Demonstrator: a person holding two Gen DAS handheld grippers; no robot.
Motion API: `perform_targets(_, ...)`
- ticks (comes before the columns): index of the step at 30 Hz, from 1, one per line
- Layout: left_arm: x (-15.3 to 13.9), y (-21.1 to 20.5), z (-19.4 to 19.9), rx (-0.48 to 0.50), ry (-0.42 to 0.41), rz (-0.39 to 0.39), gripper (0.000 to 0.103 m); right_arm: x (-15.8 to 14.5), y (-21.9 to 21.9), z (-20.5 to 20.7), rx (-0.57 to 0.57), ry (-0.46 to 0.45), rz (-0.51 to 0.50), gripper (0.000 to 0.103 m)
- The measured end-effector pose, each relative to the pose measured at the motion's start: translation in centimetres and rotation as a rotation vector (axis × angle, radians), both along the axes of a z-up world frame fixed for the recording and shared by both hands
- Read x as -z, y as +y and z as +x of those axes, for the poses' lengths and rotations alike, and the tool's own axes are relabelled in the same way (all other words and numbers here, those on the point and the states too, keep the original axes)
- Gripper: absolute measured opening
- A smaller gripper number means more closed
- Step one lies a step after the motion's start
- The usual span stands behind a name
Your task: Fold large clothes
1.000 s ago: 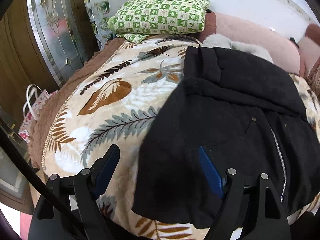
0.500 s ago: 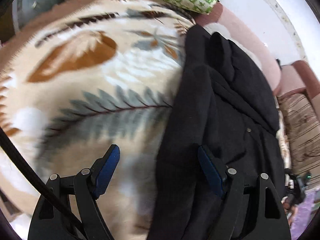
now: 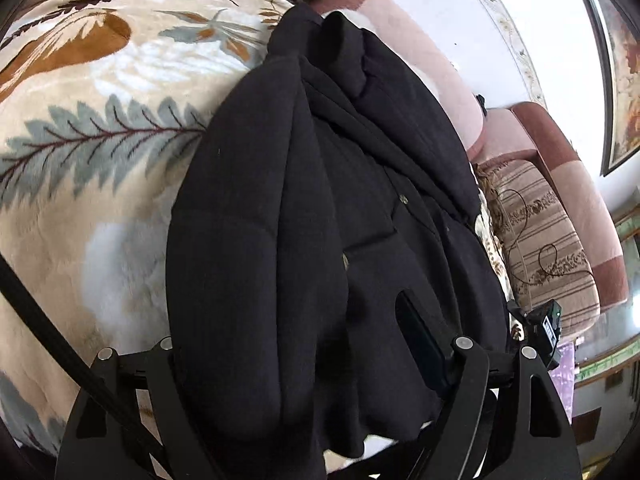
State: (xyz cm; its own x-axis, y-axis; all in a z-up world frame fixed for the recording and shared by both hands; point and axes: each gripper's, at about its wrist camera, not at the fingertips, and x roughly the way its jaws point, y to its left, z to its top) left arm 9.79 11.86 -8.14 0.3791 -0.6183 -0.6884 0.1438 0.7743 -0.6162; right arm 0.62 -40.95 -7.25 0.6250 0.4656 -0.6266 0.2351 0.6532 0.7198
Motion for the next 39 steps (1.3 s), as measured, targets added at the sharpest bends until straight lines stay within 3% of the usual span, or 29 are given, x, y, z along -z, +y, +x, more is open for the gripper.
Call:
perform_targets(4,0.1,0.2,-0.5,-0.002,0.004,-0.039,0.079,-0.5,2.5,-1.0,-0.048,-0.004,-0.026,0.089)
perform_targets(7,-0.1,-0.2,-0.9,0.002,-0.012,-0.02,0.079,-1.1,4.0,-1.2,-0.064,-0.024,-0.06,0.084)
perform_targets(12,0.3,-0.8,0.7,-0.065,0.054,0.048,0.077,-0.3,5.9,0.6,-0.056,0.023,-0.154,0.084)
perform_targets(13,0.3,-0.8,0.6,-0.078,0.062,0.069,0.071,-0.3,6.3,0.7,-0.048,0.021,-0.18,0.084)
perform_targets(14,-0.1,-1.0,0.6,-0.107,0.067,0.14,0.04,-0.5,6.7,0.8,-0.038,0.022,-0.208,0.079)
perform_targets(15,-0.6,-1.2,0.4,-0.121,0.063,0.204,0.023,-0.8,7.0,0.8,-0.03,0.024,-0.236,0.062)
perform_targets(16,-1.2,-1.1,0.1,-0.123,0.051,0.202,0.018,-1.1,7.1,0.7,-0.026,0.017,-0.231,0.052)
perform_targets(17,-2.0,-0.8,-0.4,-0.131,0.028,0.188,0.015,-1.7,6.8,0.5,-0.013,-0.002,-0.203,0.034)
perform_targets(18,-2.9,-0.6,-1.0,-0.137,-0.002,0.188,0.012,-2.3,6.5,0.1,-0.004,-0.021,-0.181,0.027)
perform_targets(20,-4.5,-0.1,-2.1,-0.148,-0.047,0.188,0.012,-3.8,6.2,-0.5,0.007,-0.067,-0.159,0.023)
perform_targets(23,-5.0,0.3,-2.5,-0.147,-0.045,0.157,0.012,-6.1,6.5,-0.8,-0.008,-0.122,-0.156,0.019)
perform_targets(26,-4.3,0.0,-2.4,-0.156,-0.03,0.207,0.012,-6.1,7.2,0.1,-0.031,-0.11,-0.197,0.019)
perform_targets(30,-5.6,-0.3,-2.5,-0.157,-0.067,0.193,0.012,-6.5,7.4,0.5,-0.047,-0.1,-0.233,0.018)
perform_targets(35,-9.8,-0.5,-0.6,-0.168,-0.127,0.128,0.012,-9.3,6.5,1.8,-0.051,-0.137,-0.251,0.018)
perform_targets(39,-13.3,-1.4,2.9,-0.176,-0.166,0.104,0.012,-12.9,6.4,5.1,-0.064,-0.187,-0.277,0.017)
